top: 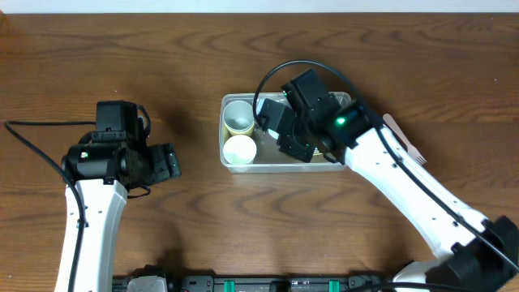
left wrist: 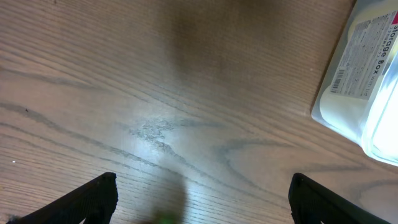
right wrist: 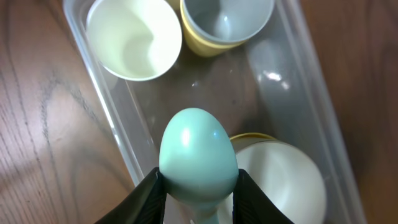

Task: Pack container
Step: 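Carry the light blue spoon into the container and release it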

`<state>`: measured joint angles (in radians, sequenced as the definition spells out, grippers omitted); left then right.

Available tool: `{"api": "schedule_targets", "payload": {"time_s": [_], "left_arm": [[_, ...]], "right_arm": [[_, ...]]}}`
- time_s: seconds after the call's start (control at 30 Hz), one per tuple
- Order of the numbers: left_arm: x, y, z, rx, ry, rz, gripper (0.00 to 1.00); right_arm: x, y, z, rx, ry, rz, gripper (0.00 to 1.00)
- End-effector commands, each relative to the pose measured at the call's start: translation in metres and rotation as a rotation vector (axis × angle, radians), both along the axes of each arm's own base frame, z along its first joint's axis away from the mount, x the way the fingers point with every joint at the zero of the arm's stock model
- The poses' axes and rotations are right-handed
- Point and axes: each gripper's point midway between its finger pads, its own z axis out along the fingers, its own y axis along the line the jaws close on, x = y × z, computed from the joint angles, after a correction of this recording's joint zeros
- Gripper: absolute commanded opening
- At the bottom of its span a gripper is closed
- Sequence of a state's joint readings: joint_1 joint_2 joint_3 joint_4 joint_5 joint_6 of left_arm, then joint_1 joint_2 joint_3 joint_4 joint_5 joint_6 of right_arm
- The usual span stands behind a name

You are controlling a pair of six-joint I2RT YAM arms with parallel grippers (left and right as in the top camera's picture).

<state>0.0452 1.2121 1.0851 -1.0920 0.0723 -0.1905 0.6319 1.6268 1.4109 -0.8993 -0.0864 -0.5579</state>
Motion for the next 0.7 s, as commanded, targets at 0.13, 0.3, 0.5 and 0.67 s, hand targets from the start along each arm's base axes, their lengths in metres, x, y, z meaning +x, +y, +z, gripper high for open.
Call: {"api": "schedule_targets", "payload": {"time_s": [0.13, 0.3, 0.5, 0.67], "left_arm": [[-0.0002, 0.0013, -0.0008, -0.003, 0.005, 0.018, 0.88], [-0.0002, 0.0013, -0.0008, -0.003, 0.005, 0.018, 0.88], [-0.0002, 0.0013, -0.0008, -0.003, 0.005, 0.018, 0.88], [-0.0002, 0.0013, -0.0008, -0.003, 0.005, 0.018, 0.88]], "right_arm": [[-0.0036, 0.0038, -0.0092, -0.016, 0.024, 0.017, 0.02], [-0.0077, 0.0008, -0.0115, -0.029, 0.043, 0.017, 0.30], [-0.0096, -0.0005, -0.0124, -0.035, 0.051, 0.017, 0.40], [-0.0095, -0.0006, -0.0124, -0.035, 0.051, 0.017, 0.44]]}}
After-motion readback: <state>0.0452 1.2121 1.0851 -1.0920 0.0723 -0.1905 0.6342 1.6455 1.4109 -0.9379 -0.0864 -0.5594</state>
